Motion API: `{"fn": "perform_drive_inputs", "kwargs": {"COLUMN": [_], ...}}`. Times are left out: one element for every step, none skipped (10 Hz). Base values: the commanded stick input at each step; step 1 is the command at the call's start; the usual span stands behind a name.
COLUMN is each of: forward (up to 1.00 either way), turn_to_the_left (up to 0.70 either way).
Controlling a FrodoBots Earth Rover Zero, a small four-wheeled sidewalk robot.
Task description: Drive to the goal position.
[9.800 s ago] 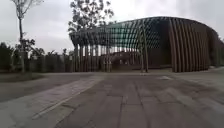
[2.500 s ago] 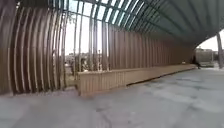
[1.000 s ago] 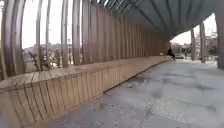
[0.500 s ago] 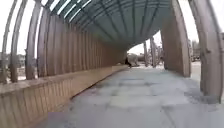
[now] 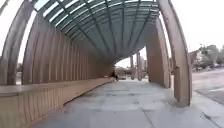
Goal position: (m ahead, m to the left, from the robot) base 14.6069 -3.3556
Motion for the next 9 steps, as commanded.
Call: {"fn": "perform_drive_inputs", "kwargs": {"forward": [1.00, 1.00, 1.00, 1.00, 1.00, 1.00, 1.00, 1.00, 1.00], "turn_to_the_left": [0.07, 0.07, 0.07, 0.07, 0.07, 0.07, 0.07, 0.07, 0.47]}}
